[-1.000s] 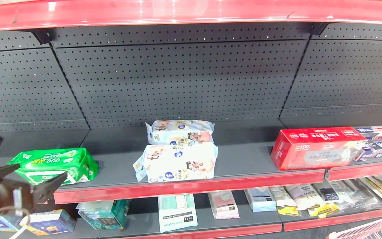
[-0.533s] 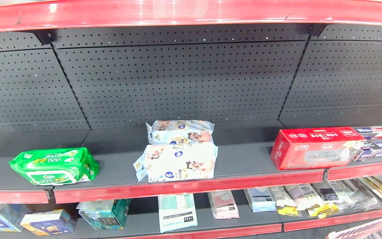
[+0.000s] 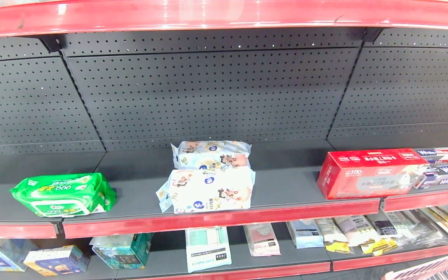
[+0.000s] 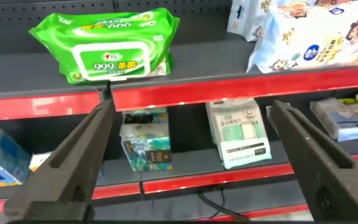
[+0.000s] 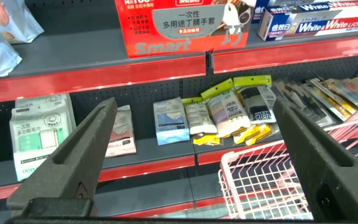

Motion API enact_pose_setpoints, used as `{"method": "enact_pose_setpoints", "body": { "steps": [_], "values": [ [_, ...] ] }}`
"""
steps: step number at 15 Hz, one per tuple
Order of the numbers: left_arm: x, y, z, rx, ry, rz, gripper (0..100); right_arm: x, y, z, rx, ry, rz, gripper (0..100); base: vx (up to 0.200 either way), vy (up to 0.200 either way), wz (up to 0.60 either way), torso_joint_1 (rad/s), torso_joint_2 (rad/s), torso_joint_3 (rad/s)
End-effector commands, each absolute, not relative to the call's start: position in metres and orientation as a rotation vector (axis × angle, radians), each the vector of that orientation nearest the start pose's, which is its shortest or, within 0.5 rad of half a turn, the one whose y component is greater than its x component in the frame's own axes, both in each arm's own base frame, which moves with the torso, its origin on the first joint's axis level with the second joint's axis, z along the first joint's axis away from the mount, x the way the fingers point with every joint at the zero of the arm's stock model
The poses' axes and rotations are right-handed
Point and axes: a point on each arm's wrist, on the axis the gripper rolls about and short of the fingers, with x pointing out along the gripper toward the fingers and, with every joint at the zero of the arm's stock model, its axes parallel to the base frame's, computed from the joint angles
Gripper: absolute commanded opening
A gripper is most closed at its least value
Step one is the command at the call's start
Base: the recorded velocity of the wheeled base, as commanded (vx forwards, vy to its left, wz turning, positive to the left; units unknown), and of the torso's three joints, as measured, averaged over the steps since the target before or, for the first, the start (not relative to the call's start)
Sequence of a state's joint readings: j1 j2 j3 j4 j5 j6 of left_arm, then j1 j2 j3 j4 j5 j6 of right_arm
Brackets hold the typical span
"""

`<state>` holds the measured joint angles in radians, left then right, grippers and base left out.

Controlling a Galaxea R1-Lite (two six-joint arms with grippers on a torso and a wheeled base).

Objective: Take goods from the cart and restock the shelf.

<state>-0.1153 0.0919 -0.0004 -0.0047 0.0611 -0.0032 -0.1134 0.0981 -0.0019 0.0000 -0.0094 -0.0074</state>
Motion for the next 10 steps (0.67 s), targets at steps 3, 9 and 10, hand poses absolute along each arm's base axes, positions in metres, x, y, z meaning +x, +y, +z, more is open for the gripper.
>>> {"method": "enact_pose_setpoints", "body": {
  "steps": [3, 9, 10],
  "values": [
    [-0.0154, 0.0032, 0.0779, 0.005, 0.087, -0.049, 100, -0.0152, 0.0015, 0.0778, -0.006, 0.099, -0.122, 100, 0.0, 0.0, 0.0, 0.0, 0.0, 0.0],
    [-0.0154, 0.0032, 0.0778, 0.01, 0.089, -0.051, 100, -0.0152, 0.0014, 0.0778, -0.006, 0.099, -0.127, 100, 0.0, 0.0, 0.3, 0.002, 0.0, 0.0],
    [-0.0154, 0.0032, 0.0778, 0.008, 0.089, -0.051, 100, -0.0152, 0.0014, 0.0778, -0.006, 0.099, -0.127, 100, 0.0, 0.0, 0.0, 0.0, 0.0, 0.0]
  ]
}}
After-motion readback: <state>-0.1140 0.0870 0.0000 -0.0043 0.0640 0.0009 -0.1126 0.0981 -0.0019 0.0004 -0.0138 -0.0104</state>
